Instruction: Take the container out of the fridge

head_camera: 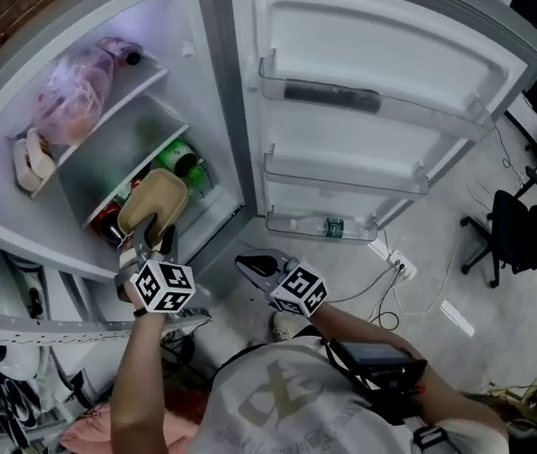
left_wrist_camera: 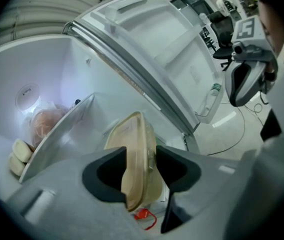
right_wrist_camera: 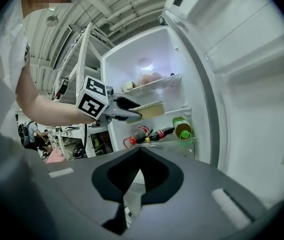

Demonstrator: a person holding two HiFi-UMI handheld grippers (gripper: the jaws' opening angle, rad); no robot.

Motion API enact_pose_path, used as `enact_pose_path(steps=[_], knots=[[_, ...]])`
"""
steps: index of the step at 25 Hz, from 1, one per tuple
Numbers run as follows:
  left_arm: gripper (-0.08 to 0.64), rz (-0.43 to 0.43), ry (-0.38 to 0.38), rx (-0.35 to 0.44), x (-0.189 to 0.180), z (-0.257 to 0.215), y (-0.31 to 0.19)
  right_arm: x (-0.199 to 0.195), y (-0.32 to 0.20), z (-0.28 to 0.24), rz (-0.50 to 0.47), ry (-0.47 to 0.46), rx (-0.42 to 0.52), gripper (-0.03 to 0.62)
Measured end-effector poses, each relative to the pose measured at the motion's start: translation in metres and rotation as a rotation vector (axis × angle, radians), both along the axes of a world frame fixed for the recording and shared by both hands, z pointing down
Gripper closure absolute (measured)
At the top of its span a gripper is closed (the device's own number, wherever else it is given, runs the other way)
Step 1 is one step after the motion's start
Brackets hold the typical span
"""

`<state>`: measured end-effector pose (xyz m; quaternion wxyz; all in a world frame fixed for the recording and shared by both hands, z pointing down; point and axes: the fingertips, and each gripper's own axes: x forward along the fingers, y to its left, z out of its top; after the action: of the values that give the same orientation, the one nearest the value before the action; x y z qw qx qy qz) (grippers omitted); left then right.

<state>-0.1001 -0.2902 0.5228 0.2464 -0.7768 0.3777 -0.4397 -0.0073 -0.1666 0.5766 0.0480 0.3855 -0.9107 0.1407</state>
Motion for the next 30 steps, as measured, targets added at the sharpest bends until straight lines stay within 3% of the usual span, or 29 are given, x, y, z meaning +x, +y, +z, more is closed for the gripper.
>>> enact_pose_path(steps=[13,30], knots=[[0.368,0.159,0.063,-0.004,0.013,0.001,0.085,0.010,0.040,-0.013,0.134,0.044,0.030,0.583],[0.370,0.434,0.062,0.012,0.063,0.002,0.174,0.044,0.124,-0.014,0.366,0.068,0.026,0.584]])
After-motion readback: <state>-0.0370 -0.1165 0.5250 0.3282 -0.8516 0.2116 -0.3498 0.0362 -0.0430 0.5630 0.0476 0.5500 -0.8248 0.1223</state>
